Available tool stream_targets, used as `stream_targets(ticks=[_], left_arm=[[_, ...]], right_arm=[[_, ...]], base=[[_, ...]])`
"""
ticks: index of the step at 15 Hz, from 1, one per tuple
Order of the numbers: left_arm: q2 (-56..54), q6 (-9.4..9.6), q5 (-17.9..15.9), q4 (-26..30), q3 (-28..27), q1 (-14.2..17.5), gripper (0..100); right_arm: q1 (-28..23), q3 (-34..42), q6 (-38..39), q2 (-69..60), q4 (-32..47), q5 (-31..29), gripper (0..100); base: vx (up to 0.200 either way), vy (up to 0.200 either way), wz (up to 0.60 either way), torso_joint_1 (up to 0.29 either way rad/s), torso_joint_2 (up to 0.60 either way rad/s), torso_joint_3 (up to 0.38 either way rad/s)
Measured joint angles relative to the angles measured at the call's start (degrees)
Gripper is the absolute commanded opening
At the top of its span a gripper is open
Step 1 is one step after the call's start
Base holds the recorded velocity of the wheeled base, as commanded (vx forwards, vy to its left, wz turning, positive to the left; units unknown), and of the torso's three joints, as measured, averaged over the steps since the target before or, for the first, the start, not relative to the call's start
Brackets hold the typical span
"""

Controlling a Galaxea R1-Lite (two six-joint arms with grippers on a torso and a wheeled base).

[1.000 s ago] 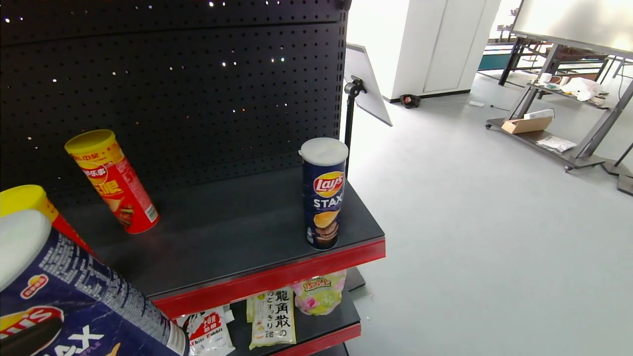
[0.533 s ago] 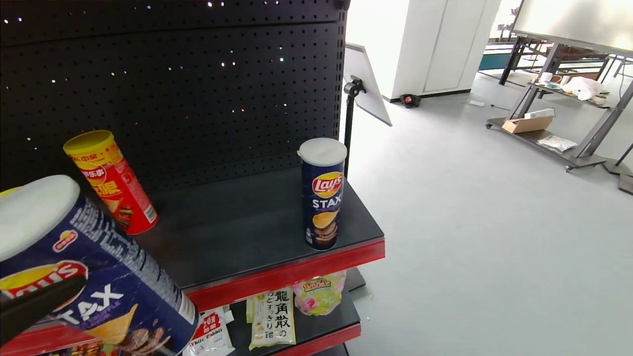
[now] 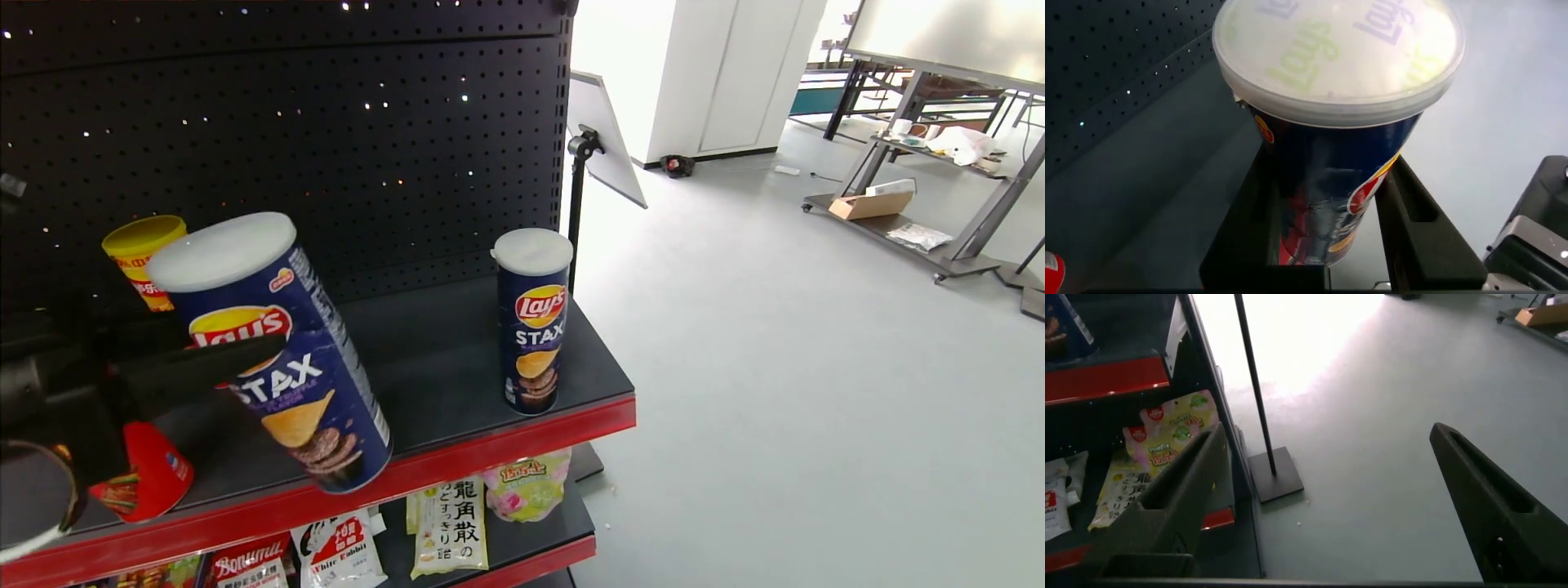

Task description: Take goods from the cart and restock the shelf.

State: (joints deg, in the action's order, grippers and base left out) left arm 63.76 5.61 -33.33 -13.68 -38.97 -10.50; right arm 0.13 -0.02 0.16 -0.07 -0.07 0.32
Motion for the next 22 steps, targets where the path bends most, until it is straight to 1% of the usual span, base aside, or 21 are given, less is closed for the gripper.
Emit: stream_targets(ticks=[2, 6, 7, 9, 10, 11, 14, 17, 19, 22], left_arm=[[3.8, 0.02, 1.1, 0.0, -3.9, -0.5, 0], [10.4, 0.41, 1.2, -0.1, -9.3, -0.8, 0], [12.2, 1.06, 1.2, -0.2, -10.3, -0.9, 0], [16.0, 3.99, 1.1, -0.8, -12.0, -1.0, 0], [17.8, 4.99, 1.0, -1.0, -13.0, -1.0, 0], [20.0, 5.41, 0.9, -1.3, -14.5, -1.0, 0], [26.8, 5.69, 0.8, -3.4, -20.1, -1.8, 0], [33.6, 5.67, 0.5, -7.7, -25.6, -3.6, 0], [36.3, 5.67, -0.3, -8.4, -27.2, -4.4, 0], [41.2, 5.83, -1.2, -12.7, -30.2, -5.1, 0]], right_arm=[[0.0, 0.0, 0.0, 0.0, 0.0, 0.0, 100], [0.0, 0.0, 0.0, 0.0, 0.0, 0.0, 100], [0.0, 0.0, 0.0, 0.0, 0.0, 0.0, 100], [0.0, 0.0, 0.0, 0.0, 0.0, 0.0, 100], [0.0, 0.0, 0.0, 0.0, 0.0, 0.0, 100], [0.0, 0.0, 0.0, 0.0, 0.0, 0.0, 100], [0.0, 0.0, 0.0, 0.0, 0.0, 0.0, 100], [0.0, 0.0, 0.0, 0.0, 0.0, 0.0, 100], [0.0, 0.0, 0.0, 0.0, 0.0, 0.0, 100], [0.0, 0.0, 0.0, 0.0, 0.0, 0.0, 100]], base=[[0.000, 0.000, 0.00, 0.000, 0.00, 0.000], [0.000, 0.000, 0.00, 0.000, 0.00, 0.000], [0.000, 0.000, 0.00, 0.000, 0.00, 0.000], [0.000, 0.000, 0.00, 0.000, 0.00, 0.000], [0.000, 0.000, 0.00, 0.000, 0.00, 0.000], [0.000, 0.000, 0.00, 0.000, 0.00, 0.000], [0.000, 0.000, 0.00, 0.000, 0.00, 0.000], [0.000, 0.000, 0.00, 0.000, 0.00, 0.000], [0.000, 0.000, 0.00, 0.000, 0.00, 0.000], [0.000, 0.000, 0.00, 0.000, 0.00, 0.000]])
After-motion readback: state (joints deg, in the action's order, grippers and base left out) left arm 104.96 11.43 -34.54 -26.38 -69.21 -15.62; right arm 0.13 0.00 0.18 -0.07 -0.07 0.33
